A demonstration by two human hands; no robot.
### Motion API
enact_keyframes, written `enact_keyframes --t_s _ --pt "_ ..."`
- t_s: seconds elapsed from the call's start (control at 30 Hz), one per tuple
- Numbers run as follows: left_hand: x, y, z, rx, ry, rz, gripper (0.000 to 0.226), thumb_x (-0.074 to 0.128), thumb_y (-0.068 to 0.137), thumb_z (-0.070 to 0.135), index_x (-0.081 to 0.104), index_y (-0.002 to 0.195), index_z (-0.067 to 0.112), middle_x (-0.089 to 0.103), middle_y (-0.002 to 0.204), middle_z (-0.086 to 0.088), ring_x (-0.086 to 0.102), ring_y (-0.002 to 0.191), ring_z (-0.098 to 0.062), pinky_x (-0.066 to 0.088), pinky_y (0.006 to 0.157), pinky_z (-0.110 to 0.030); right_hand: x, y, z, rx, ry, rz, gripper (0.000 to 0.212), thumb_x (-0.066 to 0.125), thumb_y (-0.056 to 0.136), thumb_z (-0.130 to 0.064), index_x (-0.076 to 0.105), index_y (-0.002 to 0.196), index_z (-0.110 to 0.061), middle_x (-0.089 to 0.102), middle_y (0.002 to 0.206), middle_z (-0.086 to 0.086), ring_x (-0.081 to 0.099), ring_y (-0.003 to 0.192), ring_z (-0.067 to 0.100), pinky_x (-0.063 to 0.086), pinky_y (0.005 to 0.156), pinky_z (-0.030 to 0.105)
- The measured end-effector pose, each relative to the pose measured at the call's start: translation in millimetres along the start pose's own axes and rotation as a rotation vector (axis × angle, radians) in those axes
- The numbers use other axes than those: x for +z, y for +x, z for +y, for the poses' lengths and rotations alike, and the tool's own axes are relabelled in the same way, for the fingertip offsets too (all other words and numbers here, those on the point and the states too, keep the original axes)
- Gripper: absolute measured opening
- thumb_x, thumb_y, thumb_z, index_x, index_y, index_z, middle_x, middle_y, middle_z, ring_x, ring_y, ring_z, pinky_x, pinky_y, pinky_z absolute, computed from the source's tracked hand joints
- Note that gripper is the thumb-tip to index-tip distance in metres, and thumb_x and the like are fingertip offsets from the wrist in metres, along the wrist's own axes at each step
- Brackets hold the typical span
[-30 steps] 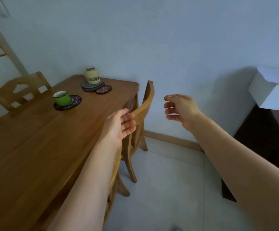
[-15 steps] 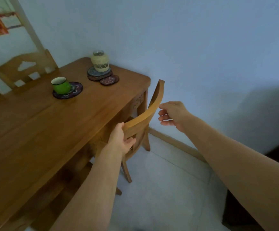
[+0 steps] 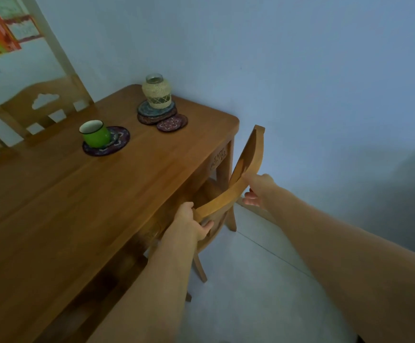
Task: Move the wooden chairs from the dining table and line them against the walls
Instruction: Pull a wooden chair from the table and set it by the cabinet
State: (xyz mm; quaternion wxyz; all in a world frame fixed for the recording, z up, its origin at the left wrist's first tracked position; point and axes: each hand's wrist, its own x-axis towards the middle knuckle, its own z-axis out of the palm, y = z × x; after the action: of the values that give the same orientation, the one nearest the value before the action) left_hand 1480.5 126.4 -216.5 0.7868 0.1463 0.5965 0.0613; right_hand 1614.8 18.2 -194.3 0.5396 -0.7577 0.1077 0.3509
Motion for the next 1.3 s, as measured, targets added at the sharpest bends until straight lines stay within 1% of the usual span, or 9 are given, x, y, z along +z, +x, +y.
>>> enact_keyframes --t_s 0.07,0.23,0.3,0.53,0.63,0.77,0.97,1.1,1.3 --pt "-6 5 -1 -0.036 -0.017 -0.018 0.049 0.054 0.097 0.027 0.037 0.143 0.019 0.042 0.143 -0.02 0.042 0.13 -0.044 0.041 0.104 -0.057 3 7 5 0.002 -0.004 -0.007 0.028 0.058 0.095 -0.028 0.048 0.113 -0.009 0.056 0.089 0.008 0.06 0.077 0.022 0.055 0.074 0.037" --pt "-10 20 3 -0.143 -0.151 -0.072 0.05 0.061 0.093 0.018 0.04 0.138 0.013 0.045 0.135 -0.028 0.045 0.123 -0.054 0.049 0.085 -0.063 15 28 9 0.05 0.053 -0.038 0.036 0.068 0.088 -0.024 0.051 0.115 -0.008 0.062 0.094 0.011 0.065 0.091 0.027 0.054 0.08 0.042" --pt "-11 22 2 -0.169 -0.162 -0.095 0.053 0.063 0.091 0.017 0.039 0.138 0.01 0.045 0.134 -0.029 0.047 0.121 -0.055 0.05 0.076 -0.063 18 35 11 0.077 0.068 -0.039 0.038 0.072 0.085 -0.022 0.051 0.114 -0.009 0.063 0.096 0.012 0.066 0.091 0.028 0.055 0.076 0.041" --pt "-14 26 4 -0.171 -0.181 -0.129 0.051 0.064 0.086 0.004 0.041 0.131 0.006 0.048 0.124 -0.032 0.048 0.114 -0.058 0.052 0.075 -0.062 27 48 11 0.107 0.033 0.001 0.039 0.068 0.08 -0.011 0.053 0.116 -0.01 0.065 0.103 0.015 0.066 0.085 0.028 0.053 0.058 0.037" --pt "-15 28 -2 -0.175 -0.166 -0.133 0.05 0.065 0.084 0.003 0.043 0.129 0.006 0.051 0.12 -0.032 0.052 0.098 -0.06 0.052 0.069 -0.063 20 48 13 0.112 0.024 0.006 0.039 0.066 0.079 -0.009 0.054 0.116 -0.009 0.065 0.103 0.016 0.064 0.077 0.027 0.05 0.051 0.035" --pt "-12 21 -22 -0.188 -0.158 -0.154 0.043 0.065 0.083 0.002 0.046 0.122 0.004 0.055 0.109 -0.033 0.055 0.091 -0.06 0.054 0.078 -0.061 1 40 22 0.102 0.038 0.032 0.037 0.067 0.078 -0.009 0.055 0.113 -0.008 0.063 0.095 0.014 0.064 0.08 0.027 0.053 0.064 0.038" --pt "-7 3 -60 -0.216 -0.197 -0.195 0.041 0.064 0.085 0.003 0.043 0.121 0.0 0.053 0.114 -0.035 0.054 0.109 -0.057 0.053 0.086 -0.059 -37 21 37 0.061 0.054 0.029 0.036 0.066 0.08 -0.009 0.055 0.114 -0.006 0.064 0.1 0.015 0.063 0.076 0.025 0.049 0.054 0.036" --pt "-6 -9 -92 -0.217 -0.196 -0.204 0.045 0.064 0.085 0.003 0.044 0.125 0.001 0.052 0.119 -0.035 0.054 0.109 -0.057 0.054 0.085 -0.058 -67 8 53 0.035 0.043 0.051 0.036 0.066 0.08 -0.01 0.055 0.114 -0.005 0.065 0.102 0.017 0.065 0.077 0.027 0.051 0.056 0.037" --pt "10 -34 -154 -0.241 -0.144 -0.222 0.034 0.062 0.088 0.004 0.049 0.118 -0.005 0.057 0.114 -0.035 0.058 0.106 -0.055 0.054 0.088 -0.055 -130 -12 76 -0.028 0.04 0.119 0.018 0.067 0.077 -0.009 0.055 0.09 -0.005 0.066 0.089 0.018 0.068 0.073 0.032 0.057 0.057 0.043"
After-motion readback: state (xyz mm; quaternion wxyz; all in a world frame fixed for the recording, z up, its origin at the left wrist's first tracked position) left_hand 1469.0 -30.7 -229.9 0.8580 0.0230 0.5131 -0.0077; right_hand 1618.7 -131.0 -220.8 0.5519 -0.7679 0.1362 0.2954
